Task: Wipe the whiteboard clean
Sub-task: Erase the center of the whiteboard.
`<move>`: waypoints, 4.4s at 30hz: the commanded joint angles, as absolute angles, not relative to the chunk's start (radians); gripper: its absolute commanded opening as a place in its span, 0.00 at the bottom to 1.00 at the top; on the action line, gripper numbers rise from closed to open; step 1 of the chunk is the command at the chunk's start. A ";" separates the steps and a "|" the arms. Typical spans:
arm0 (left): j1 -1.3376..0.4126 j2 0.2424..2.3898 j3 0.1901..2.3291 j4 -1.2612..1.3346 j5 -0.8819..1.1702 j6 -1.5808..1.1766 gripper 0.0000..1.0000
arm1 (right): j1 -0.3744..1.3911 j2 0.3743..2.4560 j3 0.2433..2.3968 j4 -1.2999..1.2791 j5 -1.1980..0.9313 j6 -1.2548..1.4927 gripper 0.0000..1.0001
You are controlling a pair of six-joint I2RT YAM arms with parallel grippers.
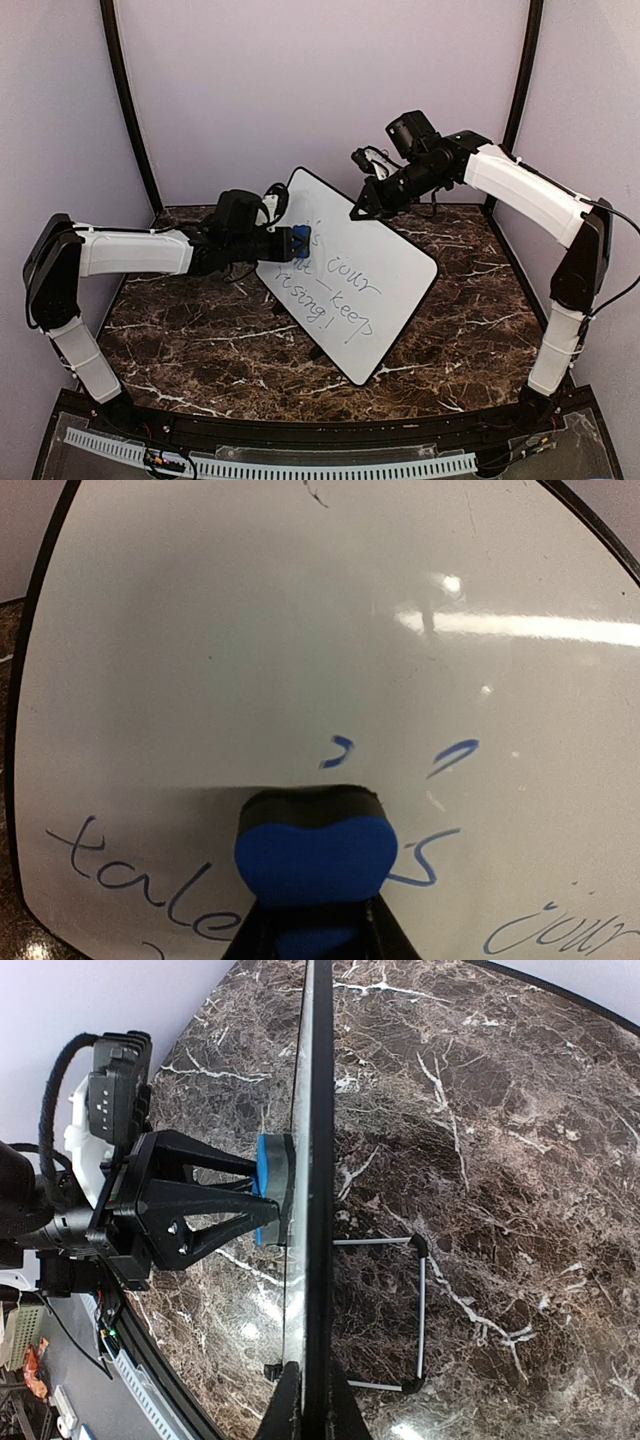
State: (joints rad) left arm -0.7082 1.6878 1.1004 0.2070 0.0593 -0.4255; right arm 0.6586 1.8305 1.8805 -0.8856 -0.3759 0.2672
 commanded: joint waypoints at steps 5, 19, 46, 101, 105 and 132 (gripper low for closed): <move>-0.661 1.774 1.250 0.149 -0.054 -0.345 0.00 | 0.710 1.817 1.858 -0.917 -0.417 0.125 0.00; -0.691 1.728 1.146 0.279 0.014 -0.298 0.00 | 0.710 1.832 1.871 -0.917 -0.424 0.122 0.00; -0.707 1.729 1.065 0.321 -0.218 -0.294 0.00 | 0.710 1.829 1.865 -0.918 -0.422 0.118 0.00; -0.940 1.733 1.033 0.553 -0.068 -0.146 0.00 | 0.710 1.830 1.836 -0.898 -0.427 0.117 0.00; -0.930 1.722 1.037 0.508 -0.228 -0.157 0.00 | 0.710 1.827 1.837 -0.903 -0.426 0.115 0.00; -0.932 1.746 1.074 0.530 -0.019 -0.126 0.00 | 0.710 1.844 1.870 -0.918 -0.424 0.115 0.00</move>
